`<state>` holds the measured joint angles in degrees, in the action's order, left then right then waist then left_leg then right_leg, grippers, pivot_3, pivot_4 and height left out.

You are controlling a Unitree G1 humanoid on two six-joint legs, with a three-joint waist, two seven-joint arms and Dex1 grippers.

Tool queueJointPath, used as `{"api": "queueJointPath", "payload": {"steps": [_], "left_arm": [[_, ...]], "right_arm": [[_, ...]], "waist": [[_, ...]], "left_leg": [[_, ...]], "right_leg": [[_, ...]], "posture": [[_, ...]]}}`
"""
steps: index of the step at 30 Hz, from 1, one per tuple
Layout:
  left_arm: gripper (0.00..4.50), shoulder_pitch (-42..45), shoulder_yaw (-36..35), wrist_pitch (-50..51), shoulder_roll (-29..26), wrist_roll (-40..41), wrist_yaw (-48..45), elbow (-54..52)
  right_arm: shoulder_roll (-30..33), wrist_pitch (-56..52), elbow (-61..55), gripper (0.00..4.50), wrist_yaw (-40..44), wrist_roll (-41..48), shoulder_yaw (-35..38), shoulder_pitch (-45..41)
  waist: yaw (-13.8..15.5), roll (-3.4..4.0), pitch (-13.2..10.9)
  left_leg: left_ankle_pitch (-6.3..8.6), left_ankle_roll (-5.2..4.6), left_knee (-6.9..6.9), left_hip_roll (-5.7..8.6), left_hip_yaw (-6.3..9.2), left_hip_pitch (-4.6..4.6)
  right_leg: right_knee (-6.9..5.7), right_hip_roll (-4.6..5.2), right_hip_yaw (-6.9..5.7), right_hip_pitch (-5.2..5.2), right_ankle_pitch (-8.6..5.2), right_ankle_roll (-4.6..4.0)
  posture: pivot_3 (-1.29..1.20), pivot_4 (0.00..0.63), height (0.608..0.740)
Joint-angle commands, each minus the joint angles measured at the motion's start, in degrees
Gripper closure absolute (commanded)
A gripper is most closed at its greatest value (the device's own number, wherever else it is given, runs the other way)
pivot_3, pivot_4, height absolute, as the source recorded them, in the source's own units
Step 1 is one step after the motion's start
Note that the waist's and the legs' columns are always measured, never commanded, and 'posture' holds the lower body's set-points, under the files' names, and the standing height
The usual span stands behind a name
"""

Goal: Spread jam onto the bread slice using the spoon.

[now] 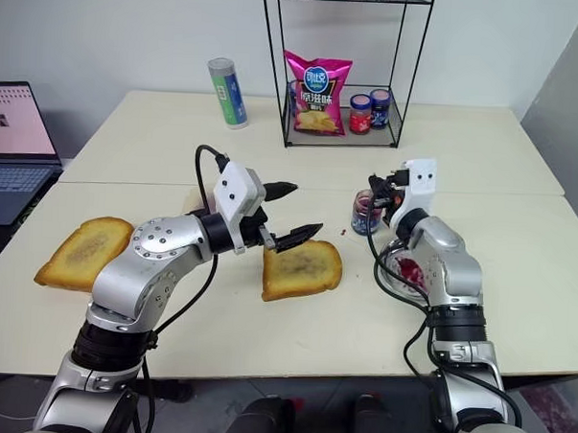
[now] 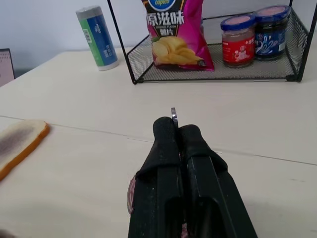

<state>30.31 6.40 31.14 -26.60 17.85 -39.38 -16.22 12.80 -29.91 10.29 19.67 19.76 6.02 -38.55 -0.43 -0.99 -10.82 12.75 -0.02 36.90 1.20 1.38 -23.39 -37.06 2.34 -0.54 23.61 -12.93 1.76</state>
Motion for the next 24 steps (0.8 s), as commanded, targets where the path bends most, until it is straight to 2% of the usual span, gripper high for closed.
{"api": "queueJointPath", "payload": {"steps": [1, 13, 24], "left_arm": [[0.00, 0.3, -0.7, -0.7, 0.3, 0.4, 0.3, -1.7], [0.00, 0.7, -0.7, -0.8, 0.3, 0.1, 0.5, -1.2], [0.00, 0.4, -0.7, -1.1, 0.3, 0.0, 0.4, -0.8]], "right_arm": [[-1.4, -4.2, -2.9, 4.48, -2.2, 3.7, 3.4, -0.3], [-6.1, -13.4, -0.3, 4.48, -12.8, 15.3, 16.9, -5.4], [-5.4, -15.0, -0.1, 4.48, -15.1, 18.4, 19.1, -6.3]], "waist": [[0.0, 0.00, 0.0], [0.0, 0.00, 0.0], [0.0, 0.00, 0.0]], "left_leg": [[0.00, 0.00, 0.00, 0.00, 0.01, 0.00], [0.00, 0.00, -0.01, 0.00, 0.00, 0.00], [0.00, 0.00, -0.01, 0.00, -0.02, 0.00]], "right_leg": [[0.00, 0.00, 0.00, 0.00, 0.00, 0.00], [-0.01, 0.00, -0.01, 0.00, 0.00, 0.00], [-0.01, -0.01, -0.01, 0.00, 0.00, 0.00]], "posture": [[0.00, 0.150, 0.740], [0.00, 0.150, 0.740], [0.00, 0.150, 0.740]]}}
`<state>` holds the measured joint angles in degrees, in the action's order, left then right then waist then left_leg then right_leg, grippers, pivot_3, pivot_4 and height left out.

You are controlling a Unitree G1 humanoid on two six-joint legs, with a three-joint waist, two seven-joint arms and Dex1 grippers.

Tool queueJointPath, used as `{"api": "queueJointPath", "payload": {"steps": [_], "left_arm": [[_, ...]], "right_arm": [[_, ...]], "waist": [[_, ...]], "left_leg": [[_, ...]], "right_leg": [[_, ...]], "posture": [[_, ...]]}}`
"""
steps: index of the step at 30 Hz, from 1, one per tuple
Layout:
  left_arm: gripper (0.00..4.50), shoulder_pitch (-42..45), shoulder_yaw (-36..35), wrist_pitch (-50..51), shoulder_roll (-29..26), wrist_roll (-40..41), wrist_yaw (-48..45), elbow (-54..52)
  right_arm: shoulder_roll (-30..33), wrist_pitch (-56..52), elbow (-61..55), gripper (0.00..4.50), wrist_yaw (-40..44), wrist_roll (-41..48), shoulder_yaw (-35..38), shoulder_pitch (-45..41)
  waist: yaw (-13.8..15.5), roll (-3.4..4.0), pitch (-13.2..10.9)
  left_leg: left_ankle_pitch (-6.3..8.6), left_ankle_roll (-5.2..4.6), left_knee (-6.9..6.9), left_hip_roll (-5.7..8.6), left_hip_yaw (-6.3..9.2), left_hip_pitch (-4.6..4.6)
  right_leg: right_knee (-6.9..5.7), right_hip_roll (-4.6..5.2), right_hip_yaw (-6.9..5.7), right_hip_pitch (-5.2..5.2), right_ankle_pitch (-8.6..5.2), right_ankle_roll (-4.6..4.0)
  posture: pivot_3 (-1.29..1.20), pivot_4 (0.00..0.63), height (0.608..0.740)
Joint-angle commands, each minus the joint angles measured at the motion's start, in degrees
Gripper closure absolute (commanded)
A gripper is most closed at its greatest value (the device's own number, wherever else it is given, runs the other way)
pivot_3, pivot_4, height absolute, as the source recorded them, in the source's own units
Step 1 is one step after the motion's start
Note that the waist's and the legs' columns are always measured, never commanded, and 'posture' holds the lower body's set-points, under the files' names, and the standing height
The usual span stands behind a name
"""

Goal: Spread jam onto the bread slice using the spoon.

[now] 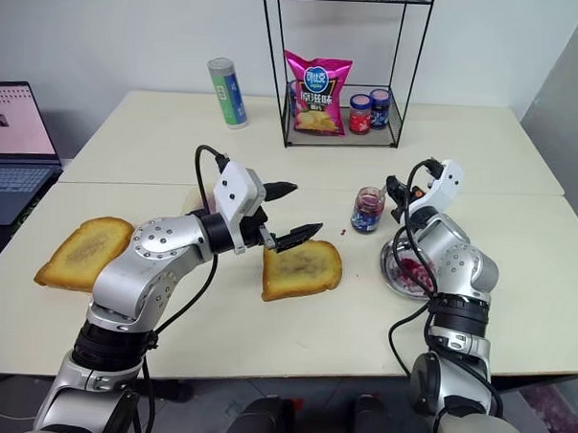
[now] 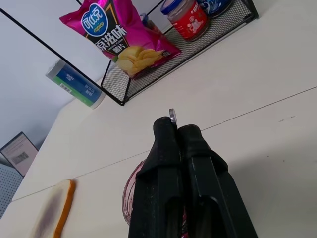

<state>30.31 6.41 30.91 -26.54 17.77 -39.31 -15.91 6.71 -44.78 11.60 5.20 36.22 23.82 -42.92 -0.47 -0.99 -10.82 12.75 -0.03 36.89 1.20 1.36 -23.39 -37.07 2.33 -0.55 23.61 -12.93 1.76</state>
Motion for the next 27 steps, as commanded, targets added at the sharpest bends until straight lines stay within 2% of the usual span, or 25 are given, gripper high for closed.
{"api": "queueJointPath", "payload": {"steps": [1, 27], "left_arm": [[0.00, 0.4, -0.8, -0.9, 0.2, 0.1, 0.3, -1.1], [0.00, 2.3, -0.4, -2.2, 0.2, -0.1, -1.8, 2.1]], "right_arm": [[0.8, -0.1, -1.5, 4.48, -0.8, 2.2, 1.3, -2.0], [1.1, -0.6, -2.3, 4.48, -7.8, 9.4, 6.2, -4.1]], "waist": [[0.0, 0.00, 0.0], [0.0, 0.00, 0.0]], "left_leg": [[0.00, 0.00, 0.00, 0.00, 0.00, 0.00], [0.00, 0.00, 0.00, 0.00, -0.01, -0.01]], "right_leg": [[0.00, 0.00, 0.00, 0.00, 0.00, 0.00], [0.02, 0.00, 0.00, 0.00, 0.00, 0.00]], "posture": [[0.00, 0.150, 0.740], [0.00, 0.150, 0.740]]}}
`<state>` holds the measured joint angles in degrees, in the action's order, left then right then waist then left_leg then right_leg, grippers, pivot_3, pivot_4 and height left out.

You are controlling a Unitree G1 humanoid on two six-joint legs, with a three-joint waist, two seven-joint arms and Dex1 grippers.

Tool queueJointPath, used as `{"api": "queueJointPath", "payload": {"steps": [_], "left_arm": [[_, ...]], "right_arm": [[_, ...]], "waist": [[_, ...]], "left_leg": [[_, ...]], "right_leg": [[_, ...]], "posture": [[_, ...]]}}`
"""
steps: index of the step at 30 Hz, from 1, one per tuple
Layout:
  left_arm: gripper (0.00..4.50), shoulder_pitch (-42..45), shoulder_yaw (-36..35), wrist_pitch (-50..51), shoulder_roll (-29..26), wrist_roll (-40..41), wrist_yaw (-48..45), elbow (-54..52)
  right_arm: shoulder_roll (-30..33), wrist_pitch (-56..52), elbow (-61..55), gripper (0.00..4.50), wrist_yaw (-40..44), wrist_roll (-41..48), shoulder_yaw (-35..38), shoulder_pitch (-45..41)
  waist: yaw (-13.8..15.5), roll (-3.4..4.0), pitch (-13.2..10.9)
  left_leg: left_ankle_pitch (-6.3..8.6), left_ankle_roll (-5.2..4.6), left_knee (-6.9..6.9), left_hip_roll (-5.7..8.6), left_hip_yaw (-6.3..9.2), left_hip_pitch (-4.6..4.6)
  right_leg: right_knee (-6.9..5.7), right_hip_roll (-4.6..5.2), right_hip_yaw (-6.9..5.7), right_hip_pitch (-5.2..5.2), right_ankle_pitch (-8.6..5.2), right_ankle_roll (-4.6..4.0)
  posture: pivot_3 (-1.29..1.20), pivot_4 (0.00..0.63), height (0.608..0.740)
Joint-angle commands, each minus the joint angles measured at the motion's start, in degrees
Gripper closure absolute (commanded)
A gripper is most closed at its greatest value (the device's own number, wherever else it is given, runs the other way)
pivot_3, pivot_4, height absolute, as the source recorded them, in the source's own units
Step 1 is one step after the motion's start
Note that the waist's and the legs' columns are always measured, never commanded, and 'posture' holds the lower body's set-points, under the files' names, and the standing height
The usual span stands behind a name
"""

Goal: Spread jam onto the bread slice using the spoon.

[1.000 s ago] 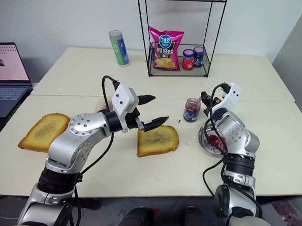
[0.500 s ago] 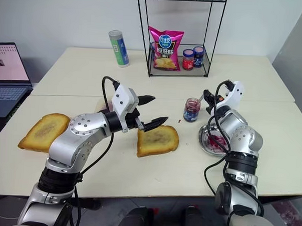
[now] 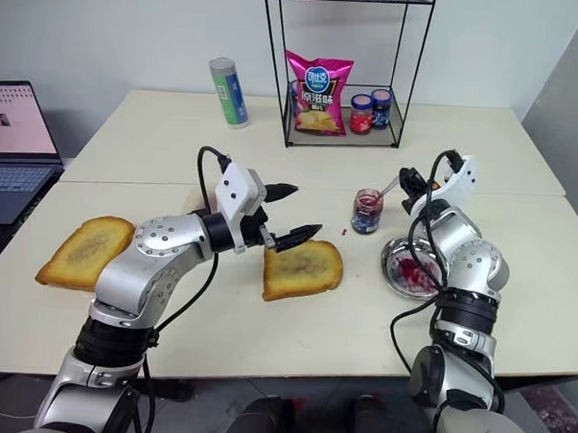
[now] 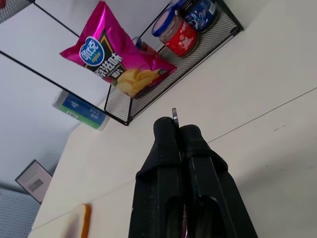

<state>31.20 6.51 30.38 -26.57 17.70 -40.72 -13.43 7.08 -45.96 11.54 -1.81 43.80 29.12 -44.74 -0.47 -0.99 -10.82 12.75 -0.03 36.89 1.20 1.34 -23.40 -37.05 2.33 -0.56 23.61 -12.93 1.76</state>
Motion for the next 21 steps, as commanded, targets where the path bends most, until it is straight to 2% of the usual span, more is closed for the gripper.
{"api": "queueJointPath", "payload": {"steps": [1, 12, 21], "left_arm": [[0.00, 1.5, -0.4, -1.8, 0.3, 0.0, -0.4, -0.3], [0.00, 1.4, -0.6, -2.0, 0.1, 0.2, -1.0, -0.4], [0.00, 1.1, -1.3, -2.2, -0.5, 0.5, -1.8, -0.5]], "right_arm": [[0.8, 0.7, -2.1, 4.48, -1.0, 2.1, 1.1, -2.4], [0.3, 1.3, -1.3, 4.48, -3.6, 5.2, 3.2, -3.9], [-1.9, 1.7, -1.1, 4.48, -9.5, 13.5, 9.0, -4.4]], "waist": [[0.0, 0.00, 0.0], [0.0, 0.00, 0.0], [0.0, 0.00, 0.0]], "left_leg": [[0.00, 0.00, 0.00, 0.00, 0.00, 0.00], [0.00, 0.00, -0.01, 0.00, 0.00, 0.00], [0.00, 0.00, -0.01, 0.00, 0.00, 0.00]], "right_leg": [[0.00, 0.00, 0.00, 0.00, 0.00, 0.00], [0.00, 0.00, 0.01, 0.00, 0.00, 0.00], [0.00, 0.00, 0.01, 0.00, 0.00, 0.00]], "posture": [[0.00, 0.150, 0.740], [0.00, 0.150, 0.740], [0.00, 0.150, 0.740]]}}
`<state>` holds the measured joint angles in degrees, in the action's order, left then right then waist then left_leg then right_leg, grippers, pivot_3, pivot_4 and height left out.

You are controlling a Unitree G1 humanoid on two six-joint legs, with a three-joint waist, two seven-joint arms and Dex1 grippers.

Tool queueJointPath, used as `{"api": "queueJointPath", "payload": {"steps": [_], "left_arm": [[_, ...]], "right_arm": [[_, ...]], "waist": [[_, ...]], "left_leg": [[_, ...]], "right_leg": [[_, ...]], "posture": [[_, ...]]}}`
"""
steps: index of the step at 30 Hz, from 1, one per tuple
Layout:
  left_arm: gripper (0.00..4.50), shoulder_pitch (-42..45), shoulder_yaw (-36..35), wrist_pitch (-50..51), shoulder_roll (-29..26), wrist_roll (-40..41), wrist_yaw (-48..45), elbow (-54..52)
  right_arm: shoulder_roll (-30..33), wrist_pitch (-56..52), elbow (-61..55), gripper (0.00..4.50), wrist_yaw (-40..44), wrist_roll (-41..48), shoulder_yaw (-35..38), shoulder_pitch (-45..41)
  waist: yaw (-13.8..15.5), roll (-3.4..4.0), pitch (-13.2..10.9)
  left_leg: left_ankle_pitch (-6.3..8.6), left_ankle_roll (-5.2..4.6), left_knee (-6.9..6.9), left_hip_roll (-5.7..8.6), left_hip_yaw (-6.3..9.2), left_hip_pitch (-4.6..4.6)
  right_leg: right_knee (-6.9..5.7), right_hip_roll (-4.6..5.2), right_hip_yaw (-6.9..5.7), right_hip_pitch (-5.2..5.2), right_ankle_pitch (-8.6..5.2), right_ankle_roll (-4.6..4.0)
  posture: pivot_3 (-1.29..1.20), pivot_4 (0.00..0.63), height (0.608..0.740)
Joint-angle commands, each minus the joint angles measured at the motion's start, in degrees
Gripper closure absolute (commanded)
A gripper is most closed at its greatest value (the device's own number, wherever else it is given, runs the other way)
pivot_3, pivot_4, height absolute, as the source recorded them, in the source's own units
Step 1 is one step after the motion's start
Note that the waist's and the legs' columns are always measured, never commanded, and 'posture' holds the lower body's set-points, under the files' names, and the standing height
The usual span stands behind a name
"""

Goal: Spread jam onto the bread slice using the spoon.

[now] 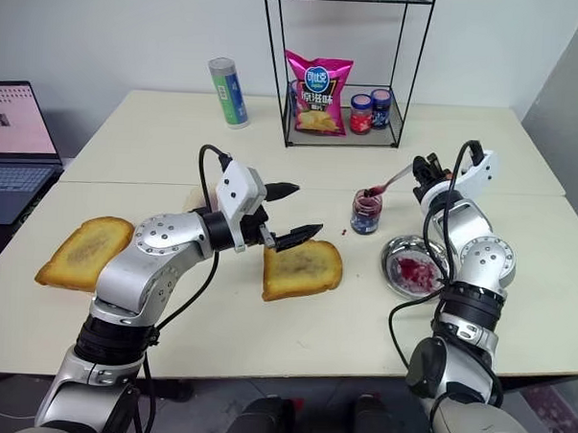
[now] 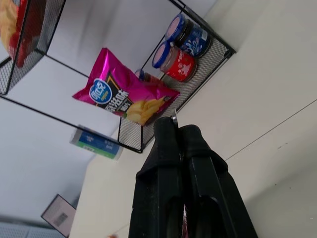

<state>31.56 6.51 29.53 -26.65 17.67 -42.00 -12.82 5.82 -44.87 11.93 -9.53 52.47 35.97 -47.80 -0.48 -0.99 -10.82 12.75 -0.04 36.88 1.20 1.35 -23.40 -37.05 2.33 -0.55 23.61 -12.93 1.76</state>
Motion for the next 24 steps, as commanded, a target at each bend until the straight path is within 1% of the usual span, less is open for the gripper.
{"api": "queueJointPath", "payload": {"steps": [1, 4, 9, 13, 15, 20, 22, 24], "left_arm": [[0.00, 0.7, -1.5, -1.5, -0.5, 0.7, -0.7, -1.1], [0.00, 0.0, -2.9, -2.1, -1.1, 1.8, -1.7, -1.4], [0.00, -4.8, -8.9, 2.3, -2.8, 8.8, -3.0, -6.4], [0.00, -14.1, -15.0, 8.5, -7.1, 15.3, -3.7, -12.8], [0.00, -17.3, -17.3, 8.9, -8.1, 16.5, -2.8, -15.0], [0.00, -29.3, -23.0, 12.4, -10.4, 20.9, -1.1, -23.9], [0.00, -32.5, -24.0, 12.8, -10.2, 21.7, 0.2, -26.3], [0.00, -35.3, -23.8, 11.9, -9.7, 20.9, 1.3, -27.3]], "right_arm": [[-0.9, 0.3, -2.1, 4.48, -2.1, 6.4, 2.6, -1.3], [-1.6, -1.5, -5.2, 4.48, -2.9, 9.9, 1.9, -0.5], [-2.7, -6.2, -12.7, 4.48, -5.6, 15.6, -2.3, 0.4], [-4.7, -8.9, -18.5, 4.48, -9.5, 19.8, -6.7, 2.0], [-5.0, -9.8, -20.2, 4.48, -10.2, 21.0, -8.8, 2.9], [-5.0, -11.0, -24.9, 4.48, -6.3, 17.2, -18.7, 6.8], [-6.4, -9.8, -25.5, 4.48, -6.6, 16.2, -20.9, 8.1], [-5.5, -9.2, -26.7, 4.48, -3.6, 12.9, -24.8, 9.6]], "waist": [[0.0, 0.00, 0.0], [0.0, 0.01, 0.0], [-0.7, 0.02, 0.0], [-1.5, 0.03, 0.0], [-1.4, 0.06, 0.0], [-1.3, 0.05, 0.0], [-1.3, 0.05, 0.0], [-1.2, 0.05, 0.0]], "left_leg": [[0.00, 0.00, 0.00, 0.00, 0.00, 0.00], [0.00, 0.00, -0.01, 0.00, 0.00, 0.00], [0.00, 0.00, -0.05, -0.05, 0.00, -0.05], [0.00, 0.00, -0.06, -0.08, 0.06, -0.13], [0.00, 0.00, -0.07, -0.16, 0.01, -0.13], [0.00, 0.00, -0.04, -0.25, 0.05, -0.31], [0.00, 0.01, -0.04, -0.28, 0.03, -0.38], [0.00, 0.01, -0.01, -0.28, 0.07, -0.42]], "right_leg": [[0.00, 0.00, 0.00, 0.00, 0.00, 0.00], [0.00, 0.00, 0.00, 0.00, 0.00, 0.00], [-0.01, 0.00, 0.03, 0.09, 0.00, -0.01], [0.00, 0.00, 0.06, 0.15, -0.01, -0.02], [0.00, 0.03, 0.13, 0.21, -0.01, -0.03], [0.00, -0.02, 0.08, 0.38, -0.07, -0.03], [0.03, -0.01, 0.10, 0.43, -0.05, -0.06], [0.02, 0.00, 0.06, 0.46, -0.05, -0.06]], "posture": [[0.00, 0.150, 0.740], [0.00, 0.150, 0.740], [0.00, 0.150, 0.740], [0.00, 0.150, 0.740], [0.00, 0.150, 0.740], [0.00, 0.150, 0.740], [0.00, 0.150, 0.740], [0.00, 0.150, 0.740]]}}
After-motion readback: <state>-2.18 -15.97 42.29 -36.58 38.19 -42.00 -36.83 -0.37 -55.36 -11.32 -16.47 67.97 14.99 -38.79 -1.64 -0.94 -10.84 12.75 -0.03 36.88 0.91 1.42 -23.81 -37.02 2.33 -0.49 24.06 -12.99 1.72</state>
